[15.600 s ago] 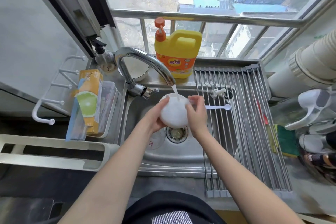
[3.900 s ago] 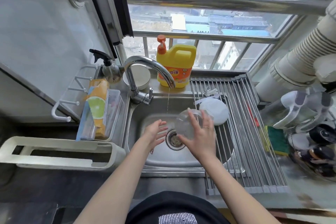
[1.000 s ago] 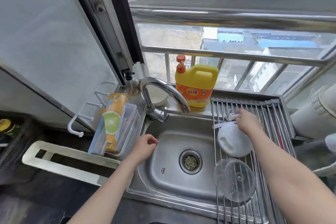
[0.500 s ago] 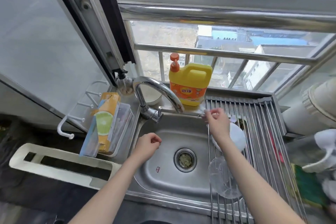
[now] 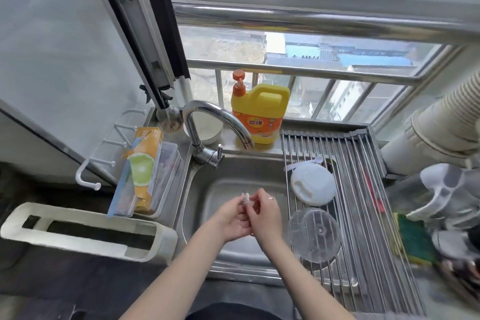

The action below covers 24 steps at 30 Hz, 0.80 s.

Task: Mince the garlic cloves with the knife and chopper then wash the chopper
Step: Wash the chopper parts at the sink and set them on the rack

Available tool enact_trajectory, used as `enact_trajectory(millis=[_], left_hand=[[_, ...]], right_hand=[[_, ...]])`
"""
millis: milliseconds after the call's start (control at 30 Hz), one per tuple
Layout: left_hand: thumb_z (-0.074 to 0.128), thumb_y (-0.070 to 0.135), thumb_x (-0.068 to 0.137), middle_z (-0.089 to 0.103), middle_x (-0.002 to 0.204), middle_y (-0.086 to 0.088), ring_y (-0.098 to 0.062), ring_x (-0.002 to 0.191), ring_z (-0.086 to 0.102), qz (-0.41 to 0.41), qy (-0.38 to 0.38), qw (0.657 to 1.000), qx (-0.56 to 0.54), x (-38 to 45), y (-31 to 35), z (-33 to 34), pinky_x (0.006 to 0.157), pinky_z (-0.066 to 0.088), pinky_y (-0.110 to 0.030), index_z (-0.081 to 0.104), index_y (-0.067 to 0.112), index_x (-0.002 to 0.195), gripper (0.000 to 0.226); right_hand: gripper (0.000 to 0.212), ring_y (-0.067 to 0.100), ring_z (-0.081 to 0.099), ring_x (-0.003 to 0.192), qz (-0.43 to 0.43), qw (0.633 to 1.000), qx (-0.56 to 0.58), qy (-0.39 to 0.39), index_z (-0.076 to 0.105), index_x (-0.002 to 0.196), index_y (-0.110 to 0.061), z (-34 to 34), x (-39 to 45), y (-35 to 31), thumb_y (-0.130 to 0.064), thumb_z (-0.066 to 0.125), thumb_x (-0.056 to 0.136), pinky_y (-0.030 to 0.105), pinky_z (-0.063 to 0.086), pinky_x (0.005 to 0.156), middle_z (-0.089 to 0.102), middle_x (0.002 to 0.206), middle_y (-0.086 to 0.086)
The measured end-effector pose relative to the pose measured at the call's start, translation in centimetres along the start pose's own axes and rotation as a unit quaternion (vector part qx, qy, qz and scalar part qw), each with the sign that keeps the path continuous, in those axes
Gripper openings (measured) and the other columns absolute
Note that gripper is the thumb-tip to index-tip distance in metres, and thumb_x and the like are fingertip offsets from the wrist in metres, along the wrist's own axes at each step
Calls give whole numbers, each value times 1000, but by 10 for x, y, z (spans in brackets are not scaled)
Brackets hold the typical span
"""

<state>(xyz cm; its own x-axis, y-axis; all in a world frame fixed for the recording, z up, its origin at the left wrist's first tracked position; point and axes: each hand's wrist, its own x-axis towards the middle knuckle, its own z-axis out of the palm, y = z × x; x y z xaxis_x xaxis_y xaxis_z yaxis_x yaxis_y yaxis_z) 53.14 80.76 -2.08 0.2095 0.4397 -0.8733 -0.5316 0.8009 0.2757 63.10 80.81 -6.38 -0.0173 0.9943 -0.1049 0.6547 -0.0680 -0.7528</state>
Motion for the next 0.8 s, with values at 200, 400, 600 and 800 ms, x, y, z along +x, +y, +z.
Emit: enact_trajectory(millis=[200, 400, 600, 800], left_hand=[[54, 19, 97, 61, 46, -7, -18, 50, 64, 4, 50, 998, -44, 11, -5, 2, 42, 51, -23, 59, 3, 77, 26], [53, 7, 95, 62, 50, -8, -17, 39, 61, 12, 67, 997, -44, 19, -9, 1, 37, 50, -23, 58, -1, 75, 22], [52, 9, 97, 66, 55, -15, -18, 44, 66, 35, 39, 997, -63, 19, -8, 2, 39, 52, -23, 55, -6, 83, 20], [54, 2, 94, 65, 51, -10, -13, 42, 64, 76, 46, 996, -19, 19, -11, 3, 41, 51, -19, 55, -5, 83, 14]], right_hand=[[8, 26, 51, 80, -48, 996, -50, -60, 50, 83, -15, -6, -10, 8, -15, 58, 85, 35, 39, 65, 55, 77, 5], [11, 27, 54, 95, -68, 985, -103, -118, 58, 96, -11, -22, -15, 9, -20, 54, 91, 39, 45, 76, 63, 92, 7], [27, 26, 58, 103, -53, 986, -149, 60, 63, 109, -18, -68, -18, 24, -14, 66, 83, 42, 43, 85, 67, 105, 1], [52, 23, 35, 130, 93, 974, -205, 29, 41, 134, -21, -98, -3, 39, -39, 61, 89, 43, 30, 105, 45, 138, 2]])
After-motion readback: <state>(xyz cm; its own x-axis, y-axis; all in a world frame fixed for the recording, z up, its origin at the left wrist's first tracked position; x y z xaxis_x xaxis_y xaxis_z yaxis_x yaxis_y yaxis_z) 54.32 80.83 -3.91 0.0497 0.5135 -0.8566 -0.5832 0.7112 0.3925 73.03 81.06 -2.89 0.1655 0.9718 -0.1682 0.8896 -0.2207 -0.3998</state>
